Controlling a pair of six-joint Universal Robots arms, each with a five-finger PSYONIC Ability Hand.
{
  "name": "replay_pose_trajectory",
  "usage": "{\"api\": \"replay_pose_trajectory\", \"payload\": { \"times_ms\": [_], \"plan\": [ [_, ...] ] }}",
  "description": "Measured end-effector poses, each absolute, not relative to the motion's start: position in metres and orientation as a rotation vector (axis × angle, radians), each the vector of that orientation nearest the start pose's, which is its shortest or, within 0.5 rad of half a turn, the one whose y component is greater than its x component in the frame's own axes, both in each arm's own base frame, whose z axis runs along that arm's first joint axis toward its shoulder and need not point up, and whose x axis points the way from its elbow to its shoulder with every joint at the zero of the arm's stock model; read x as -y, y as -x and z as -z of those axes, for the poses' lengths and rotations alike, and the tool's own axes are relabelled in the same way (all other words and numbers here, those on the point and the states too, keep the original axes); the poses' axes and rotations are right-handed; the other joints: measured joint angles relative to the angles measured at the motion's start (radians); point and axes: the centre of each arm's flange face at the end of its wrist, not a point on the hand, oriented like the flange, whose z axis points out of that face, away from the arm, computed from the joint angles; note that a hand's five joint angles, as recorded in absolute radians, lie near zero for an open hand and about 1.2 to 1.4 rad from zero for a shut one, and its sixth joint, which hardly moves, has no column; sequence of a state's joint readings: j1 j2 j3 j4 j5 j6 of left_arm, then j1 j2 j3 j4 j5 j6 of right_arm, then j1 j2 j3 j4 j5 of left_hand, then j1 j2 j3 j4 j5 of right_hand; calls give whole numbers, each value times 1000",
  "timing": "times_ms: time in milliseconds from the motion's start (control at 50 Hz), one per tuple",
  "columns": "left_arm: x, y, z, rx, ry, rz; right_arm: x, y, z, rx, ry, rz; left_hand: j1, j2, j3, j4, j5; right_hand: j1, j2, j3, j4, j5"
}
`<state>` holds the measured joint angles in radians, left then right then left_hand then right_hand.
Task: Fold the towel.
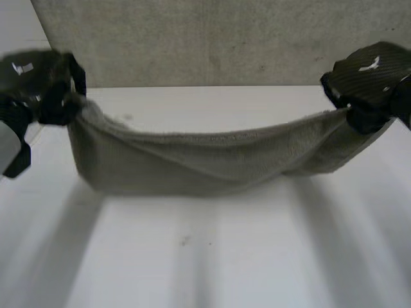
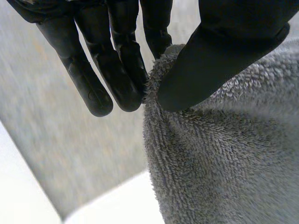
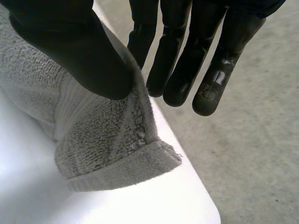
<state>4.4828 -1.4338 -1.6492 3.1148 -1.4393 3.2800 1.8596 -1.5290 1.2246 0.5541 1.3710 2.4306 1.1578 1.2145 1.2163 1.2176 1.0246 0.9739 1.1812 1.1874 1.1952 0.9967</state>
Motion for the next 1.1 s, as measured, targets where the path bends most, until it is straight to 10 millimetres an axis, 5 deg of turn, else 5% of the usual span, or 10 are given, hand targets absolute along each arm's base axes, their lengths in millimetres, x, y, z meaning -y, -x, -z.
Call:
{"api": "replay_pose_trajectory", "payload": {
  "times_ms": [200,320,440,500,520,560,600,680,720,1100],
  "plan": [
    [279,200,-248,-2516,-553,2003,262,-249,-293,-2268,1605,1780,0,0,0,0,0,0,0,0,0,0],
    [318,212,-247,-2504,-525,2062,300,-278,-288,-2195,1543,1999,0,0,0,0,0,0,0,0,0,0],
    [365,226,-307,-2272,-388,2396,338,-299,-339,-1907,1249,2548,4,1,1,0,0,0,0,0,0,0],
    [379,227,-356,-2059,-273,2598,346,-303,-377,-1684,1050,2814,4,1,1,0,0,0,0,0,0,0],
    [382,224,-397,-1852,-156,2752,345,-303,-414,-1441,857,3023,4,1,1,0,0,0,0,0,0,0],
    [382,224,-397,-1852,-156,2752,345,-303,-414,-1441,857,3023,4,1,1,0,0,0,0,0,0,0],
    [376,219,-440,-1608,-2,2911,339,-301,-438,-1264,735,3134,4,2,1,0,0,0,0,0,0,0],
    [370,219,-446,-1542,84,2975,334,-300,-432,-1253,756,3125,4,2,1,0,0,0,0,0,0,0],
    [368,220,-441,-1557,101,2978,333,-300,-426,-1271,783,3106,4,2,1,0,0,0,0,0,0,0],
    [338,206,-195,-2399,147,2341,300,-287,-204,-2038,1459,2173,15,3,1,0,5,0,0,0,0,0]
  ]
}}
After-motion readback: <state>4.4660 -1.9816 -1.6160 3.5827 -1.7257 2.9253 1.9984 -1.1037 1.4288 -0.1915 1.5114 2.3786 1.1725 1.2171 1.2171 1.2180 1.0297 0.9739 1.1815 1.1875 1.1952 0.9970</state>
